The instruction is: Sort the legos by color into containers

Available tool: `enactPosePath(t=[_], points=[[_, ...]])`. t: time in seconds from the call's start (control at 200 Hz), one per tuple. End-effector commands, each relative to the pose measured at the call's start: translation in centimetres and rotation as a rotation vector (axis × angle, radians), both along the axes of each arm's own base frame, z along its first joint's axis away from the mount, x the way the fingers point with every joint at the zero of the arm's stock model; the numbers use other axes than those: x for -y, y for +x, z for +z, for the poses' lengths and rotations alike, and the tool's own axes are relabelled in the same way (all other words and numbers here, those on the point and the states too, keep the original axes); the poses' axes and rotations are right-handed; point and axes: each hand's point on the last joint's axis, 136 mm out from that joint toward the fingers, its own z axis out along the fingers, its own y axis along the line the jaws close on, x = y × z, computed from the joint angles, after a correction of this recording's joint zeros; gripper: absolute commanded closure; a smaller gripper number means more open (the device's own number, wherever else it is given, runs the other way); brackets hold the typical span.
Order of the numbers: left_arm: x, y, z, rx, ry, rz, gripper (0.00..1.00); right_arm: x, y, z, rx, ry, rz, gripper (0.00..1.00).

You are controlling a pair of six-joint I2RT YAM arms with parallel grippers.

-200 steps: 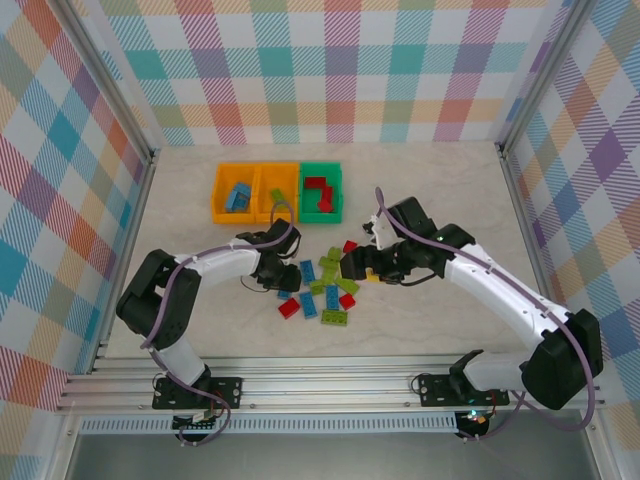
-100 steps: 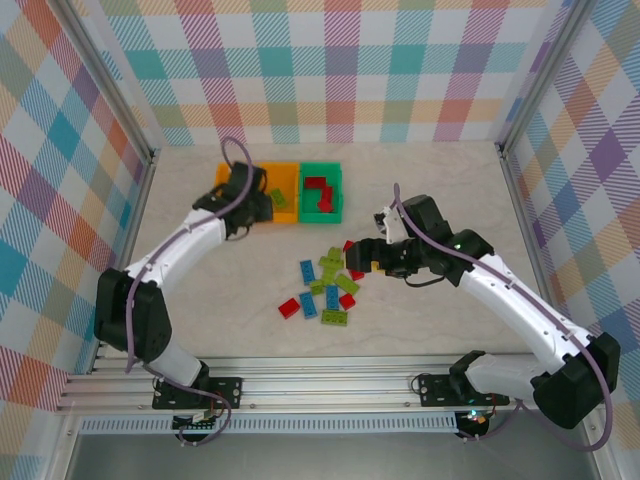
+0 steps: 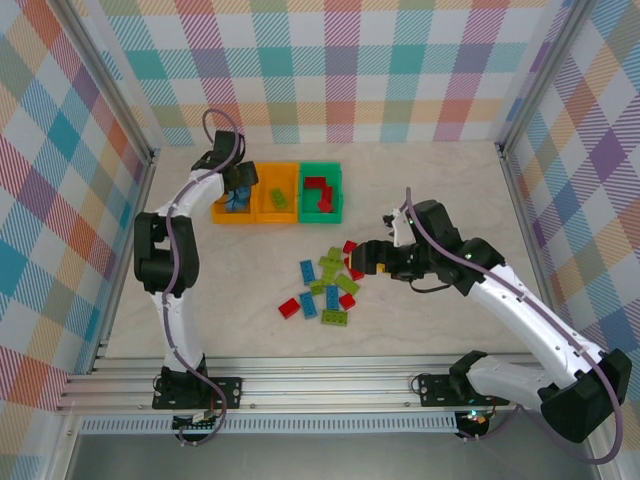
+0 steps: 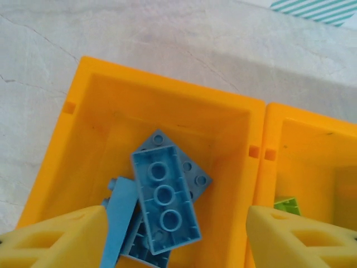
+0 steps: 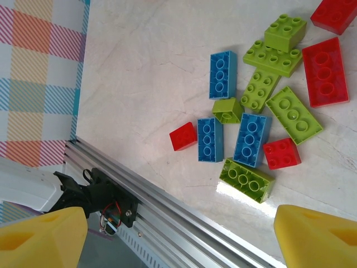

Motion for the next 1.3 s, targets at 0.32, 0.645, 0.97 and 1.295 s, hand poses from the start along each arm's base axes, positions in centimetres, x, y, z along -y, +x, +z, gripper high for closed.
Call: enactPosePath(t=[0.32, 0.645, 0.97, 1.295], points=[[8.0, -15.5, 7.5, 0.038, -0.334, 0.064, 0.36, 0.1, 1.6, -3.2, -0.044, -0.078, -0.053, 0.09], [16.3, -24.2, -0.6, -0.112, -0.32, -0.016, 0.38, 0.2, 1.8, -4.1, -0.049, -0.097, -0.055, 0.04], [19.3, -22.8, -6.1, -0.222, -0.203, -0.098, 0.37, 0.9, 1.3, -4.3, -0.048, -0.108, -0.077, 0.03], [20.1, -23.5, -9.9, -0.335, -0.088, -0.165, 0.44, 1.3, 1.7, -3.7, -0.014, -0.142, -0.071, 0.02]])
